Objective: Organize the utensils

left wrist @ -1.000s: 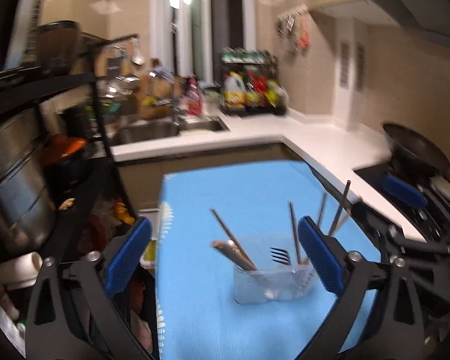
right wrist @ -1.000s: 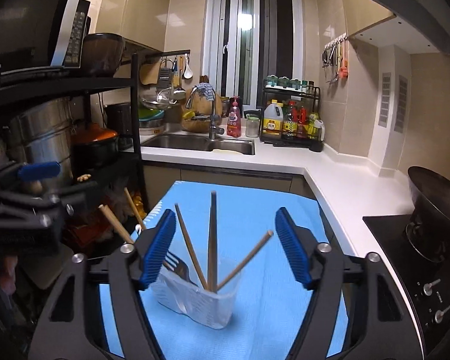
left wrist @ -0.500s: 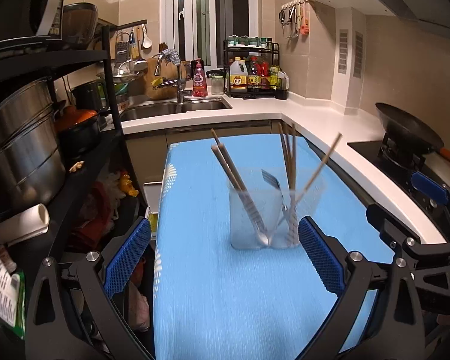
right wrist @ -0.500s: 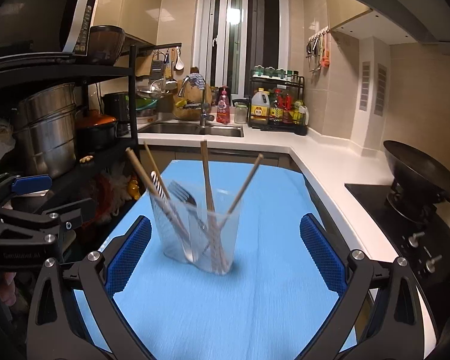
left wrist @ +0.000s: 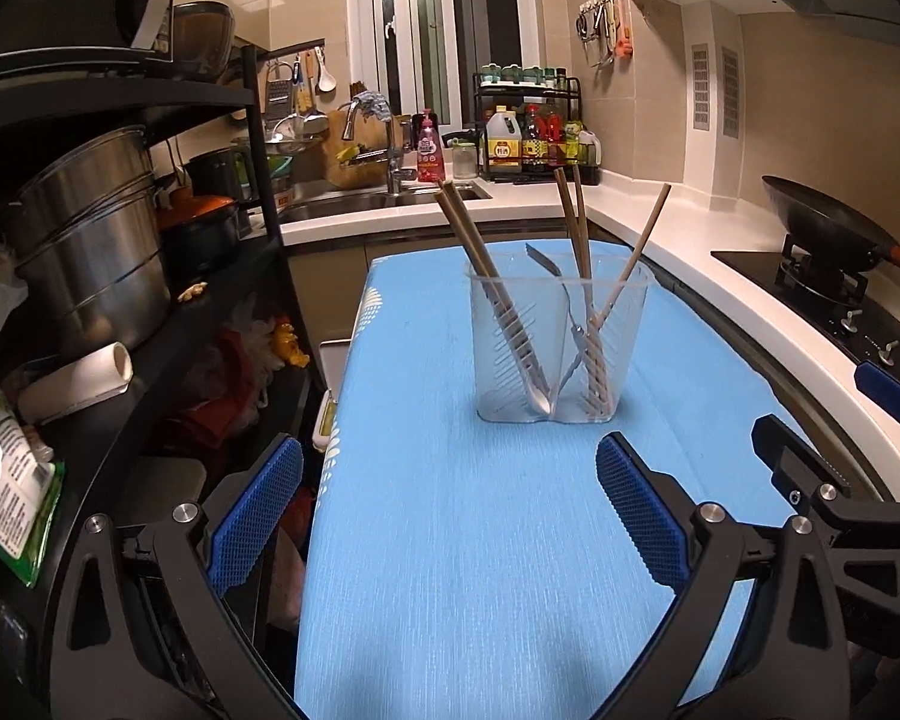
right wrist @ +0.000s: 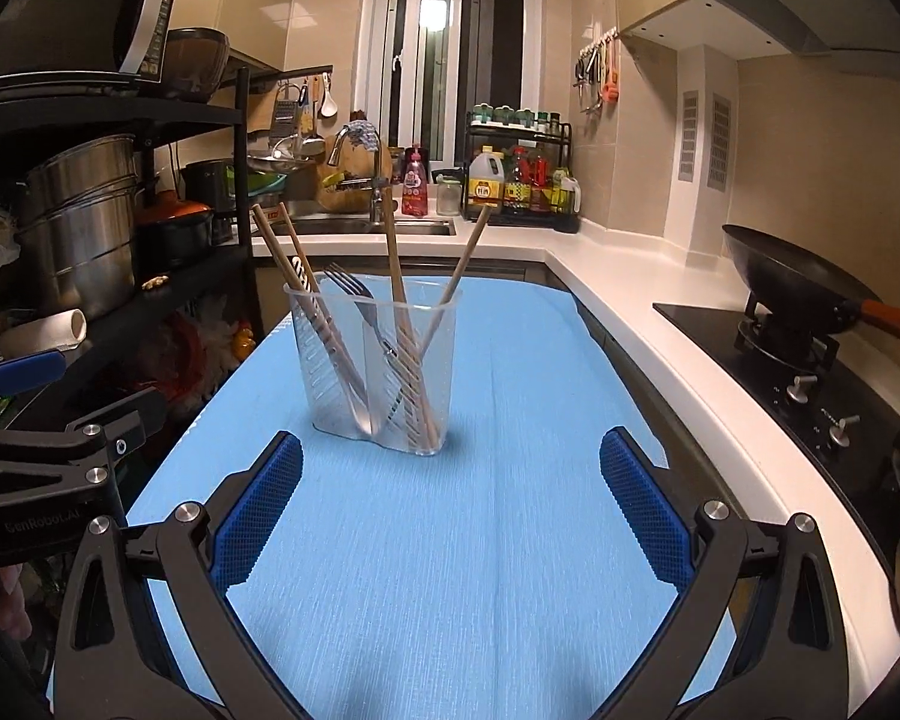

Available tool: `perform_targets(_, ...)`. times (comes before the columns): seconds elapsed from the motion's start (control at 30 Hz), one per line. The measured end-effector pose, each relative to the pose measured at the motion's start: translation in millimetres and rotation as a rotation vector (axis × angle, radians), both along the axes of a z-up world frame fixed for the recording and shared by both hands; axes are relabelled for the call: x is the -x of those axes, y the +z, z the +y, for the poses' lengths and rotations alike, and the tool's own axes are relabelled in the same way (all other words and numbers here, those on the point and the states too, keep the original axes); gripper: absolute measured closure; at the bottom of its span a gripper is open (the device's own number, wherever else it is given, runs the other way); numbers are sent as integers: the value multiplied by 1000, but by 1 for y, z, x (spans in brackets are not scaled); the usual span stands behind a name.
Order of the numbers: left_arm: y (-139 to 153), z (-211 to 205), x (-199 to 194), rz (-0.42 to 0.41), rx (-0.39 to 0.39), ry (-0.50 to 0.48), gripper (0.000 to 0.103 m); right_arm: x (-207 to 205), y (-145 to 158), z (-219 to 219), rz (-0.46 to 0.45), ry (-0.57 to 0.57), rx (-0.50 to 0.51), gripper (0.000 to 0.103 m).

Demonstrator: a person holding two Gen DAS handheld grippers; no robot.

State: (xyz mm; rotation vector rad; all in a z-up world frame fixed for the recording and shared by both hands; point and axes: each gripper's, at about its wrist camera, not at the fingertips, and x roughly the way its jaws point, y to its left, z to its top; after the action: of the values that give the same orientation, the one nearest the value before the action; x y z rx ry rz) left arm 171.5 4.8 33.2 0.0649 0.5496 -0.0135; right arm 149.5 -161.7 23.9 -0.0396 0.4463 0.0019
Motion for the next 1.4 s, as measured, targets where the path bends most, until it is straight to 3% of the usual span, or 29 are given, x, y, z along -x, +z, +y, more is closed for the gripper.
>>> perform_targets(0.43,-1,2,11,-24,-12,51,8,6,-4,-1,6,-6,-12,5)
perform_targets(1.4,4,-5,16,-38,-6,37,8,9,-5,0,18,-1,-28,5)
